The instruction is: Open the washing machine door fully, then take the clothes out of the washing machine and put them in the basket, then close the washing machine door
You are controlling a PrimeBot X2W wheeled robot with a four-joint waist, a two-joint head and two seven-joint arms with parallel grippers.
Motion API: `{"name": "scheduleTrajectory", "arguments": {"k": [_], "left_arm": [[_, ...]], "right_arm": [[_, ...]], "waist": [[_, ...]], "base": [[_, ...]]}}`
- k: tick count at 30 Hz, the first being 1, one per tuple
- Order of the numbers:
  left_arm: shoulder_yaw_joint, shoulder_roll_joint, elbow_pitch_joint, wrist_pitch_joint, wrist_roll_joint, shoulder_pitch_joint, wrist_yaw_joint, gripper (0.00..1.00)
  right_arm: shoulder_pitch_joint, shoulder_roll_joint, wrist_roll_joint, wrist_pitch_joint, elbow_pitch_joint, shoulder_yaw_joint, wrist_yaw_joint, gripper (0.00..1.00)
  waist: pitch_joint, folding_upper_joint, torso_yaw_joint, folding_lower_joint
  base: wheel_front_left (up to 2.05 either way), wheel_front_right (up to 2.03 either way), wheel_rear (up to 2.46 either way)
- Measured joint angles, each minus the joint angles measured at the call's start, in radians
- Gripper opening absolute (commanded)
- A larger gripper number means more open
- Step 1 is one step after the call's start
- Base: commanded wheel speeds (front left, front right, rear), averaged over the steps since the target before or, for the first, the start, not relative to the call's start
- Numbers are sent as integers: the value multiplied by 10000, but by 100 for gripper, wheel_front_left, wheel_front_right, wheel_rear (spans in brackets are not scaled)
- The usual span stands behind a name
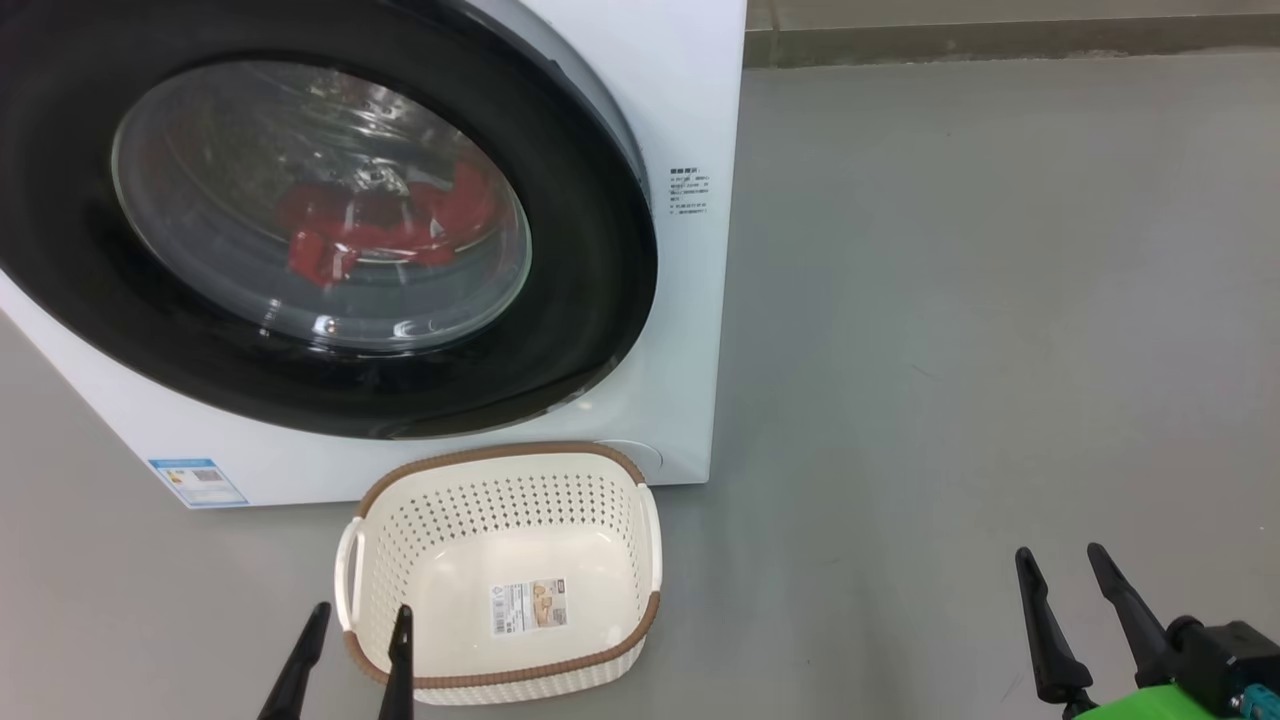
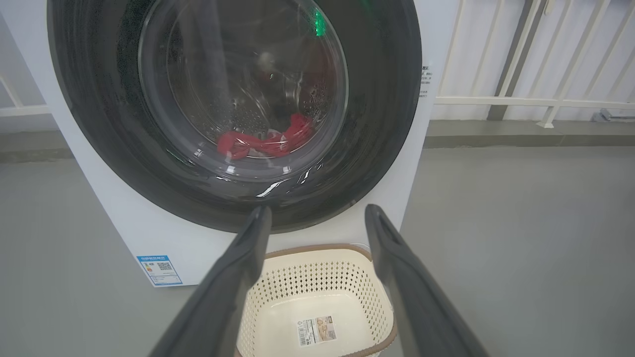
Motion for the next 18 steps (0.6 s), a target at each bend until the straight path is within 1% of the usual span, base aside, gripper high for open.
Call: {"name": "scheduleTrajectory", "arguments": {"k": [8,18], "left_arm": [[209,-102,-27,-188,951,2,-261,100],[426,-253,-29,-188,965,4,-527,100]], "right_arm": [[106,82,-803,-188,-130,-136,0,100],[228,136,-836,-199,-182,-163,0,100]], "waist": [[30,0,11,0],[66,-1,-13,-1]], "base": [[0,0,0],[0,0,0]]}}
